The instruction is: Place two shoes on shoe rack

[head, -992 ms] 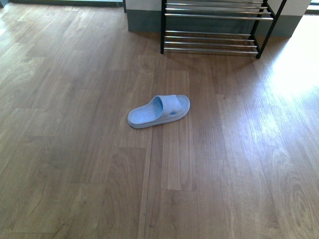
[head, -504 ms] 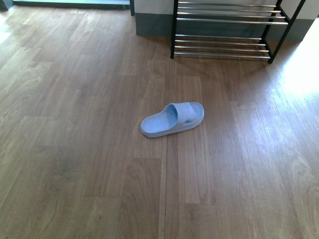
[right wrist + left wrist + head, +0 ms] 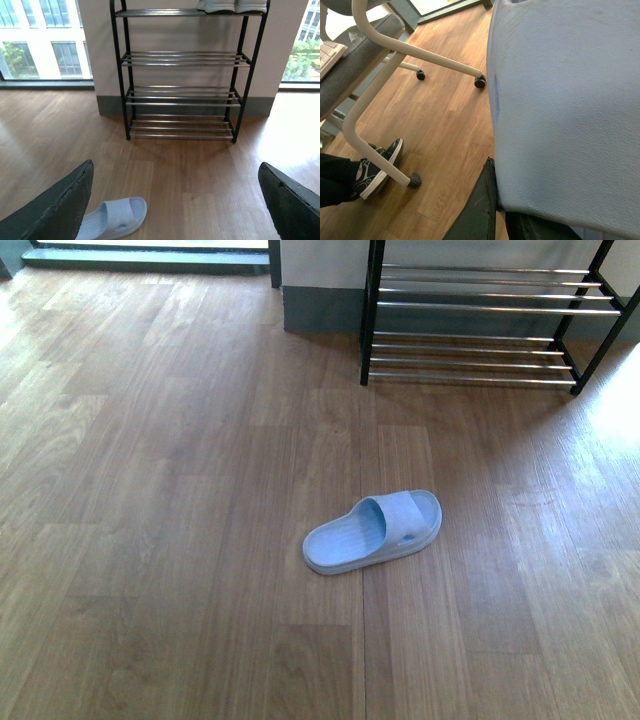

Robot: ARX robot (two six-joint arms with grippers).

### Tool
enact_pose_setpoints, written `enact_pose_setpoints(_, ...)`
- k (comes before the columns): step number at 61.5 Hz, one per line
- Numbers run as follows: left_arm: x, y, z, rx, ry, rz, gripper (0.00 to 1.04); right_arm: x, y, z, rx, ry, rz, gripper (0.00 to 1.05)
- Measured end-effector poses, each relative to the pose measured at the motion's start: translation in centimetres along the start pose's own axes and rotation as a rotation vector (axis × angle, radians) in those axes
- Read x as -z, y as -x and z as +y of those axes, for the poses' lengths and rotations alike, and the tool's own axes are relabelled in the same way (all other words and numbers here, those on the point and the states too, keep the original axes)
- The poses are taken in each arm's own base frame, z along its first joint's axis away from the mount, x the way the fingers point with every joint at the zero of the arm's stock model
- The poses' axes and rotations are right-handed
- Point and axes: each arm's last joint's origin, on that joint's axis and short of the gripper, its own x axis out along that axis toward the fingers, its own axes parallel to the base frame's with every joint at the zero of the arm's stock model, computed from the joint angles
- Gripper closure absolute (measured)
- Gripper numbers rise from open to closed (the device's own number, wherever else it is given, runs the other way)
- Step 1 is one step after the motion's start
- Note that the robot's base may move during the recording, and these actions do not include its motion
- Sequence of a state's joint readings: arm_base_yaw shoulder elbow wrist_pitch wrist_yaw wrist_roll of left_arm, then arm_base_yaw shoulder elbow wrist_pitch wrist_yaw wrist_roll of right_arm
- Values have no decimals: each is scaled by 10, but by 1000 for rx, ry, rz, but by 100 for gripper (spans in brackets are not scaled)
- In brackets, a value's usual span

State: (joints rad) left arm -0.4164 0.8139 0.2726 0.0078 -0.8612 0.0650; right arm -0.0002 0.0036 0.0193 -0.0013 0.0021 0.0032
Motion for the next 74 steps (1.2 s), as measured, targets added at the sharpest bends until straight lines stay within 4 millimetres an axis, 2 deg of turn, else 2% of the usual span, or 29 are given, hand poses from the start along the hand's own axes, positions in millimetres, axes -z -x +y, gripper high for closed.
enact_pose_setpoints(48, 0, 0, 0, -1, 0, 1, 103, 0, 0, 0, -5, 0, -1, 9)
enact_pose_setpoints(52, 0, 0, 0, -1, 0, 1, 103, 3, -2, 2, -84, 24, 34, 9)
enact_pose_setpoints(64, 0, 0, 0, -2, 0, 1, 103, 13, -32, 22, -108, 67, 145, 9)
enact_pose_setpoints(74, 0, 0, 0, -1, 0, 1, 103, 38, -84, 37, -89, 75, 263, 9)
